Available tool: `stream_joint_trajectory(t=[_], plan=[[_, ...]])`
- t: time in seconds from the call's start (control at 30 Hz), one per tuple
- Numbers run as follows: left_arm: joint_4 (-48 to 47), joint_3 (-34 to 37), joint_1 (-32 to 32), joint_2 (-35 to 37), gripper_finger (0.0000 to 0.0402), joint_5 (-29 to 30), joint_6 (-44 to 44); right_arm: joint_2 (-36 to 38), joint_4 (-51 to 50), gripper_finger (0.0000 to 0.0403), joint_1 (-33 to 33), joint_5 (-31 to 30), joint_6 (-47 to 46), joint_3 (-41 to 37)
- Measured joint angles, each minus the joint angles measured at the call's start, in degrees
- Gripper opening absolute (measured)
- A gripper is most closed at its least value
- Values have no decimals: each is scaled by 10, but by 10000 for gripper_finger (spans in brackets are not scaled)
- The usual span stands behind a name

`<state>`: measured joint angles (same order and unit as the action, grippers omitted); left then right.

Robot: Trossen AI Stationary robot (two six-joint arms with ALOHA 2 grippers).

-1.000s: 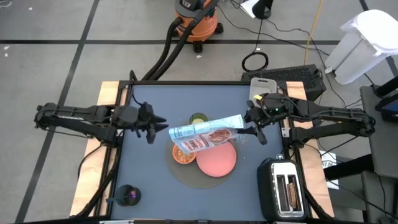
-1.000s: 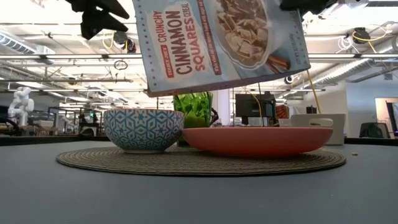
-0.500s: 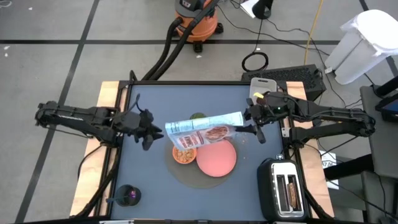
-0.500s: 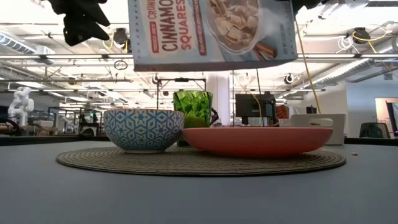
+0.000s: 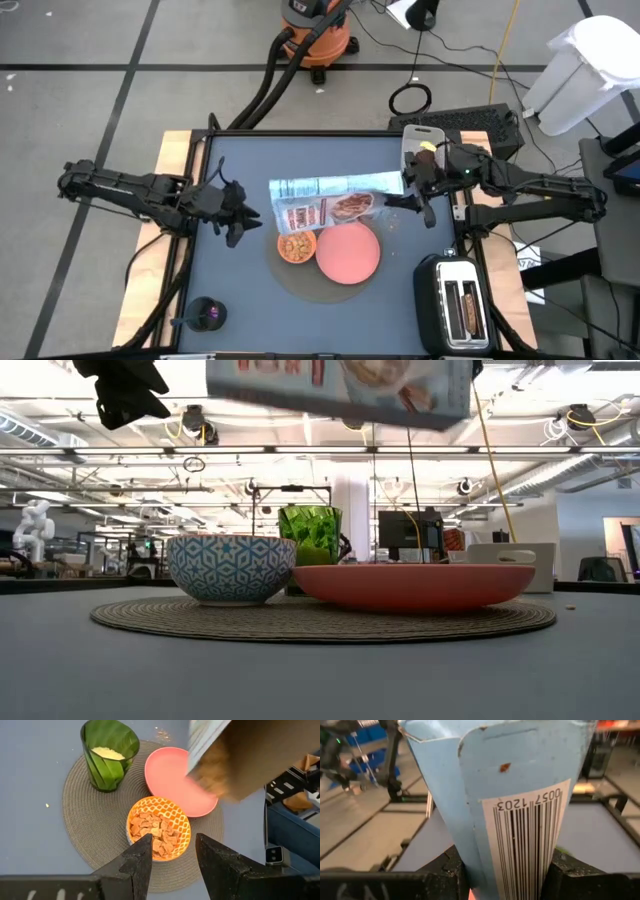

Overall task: Arrange a breakfast setting
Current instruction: Pour the cereal from the blue cereal box into the orange bowl

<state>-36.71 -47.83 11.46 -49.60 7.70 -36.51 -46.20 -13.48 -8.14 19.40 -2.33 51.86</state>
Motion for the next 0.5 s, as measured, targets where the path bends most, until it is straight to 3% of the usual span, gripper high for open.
stream_joint_trajectory(t=[0.5], plan=[[10, 0, 3, 0, 157, 20, 8, 36, 153, 144, 0, 0, 2, 0]])
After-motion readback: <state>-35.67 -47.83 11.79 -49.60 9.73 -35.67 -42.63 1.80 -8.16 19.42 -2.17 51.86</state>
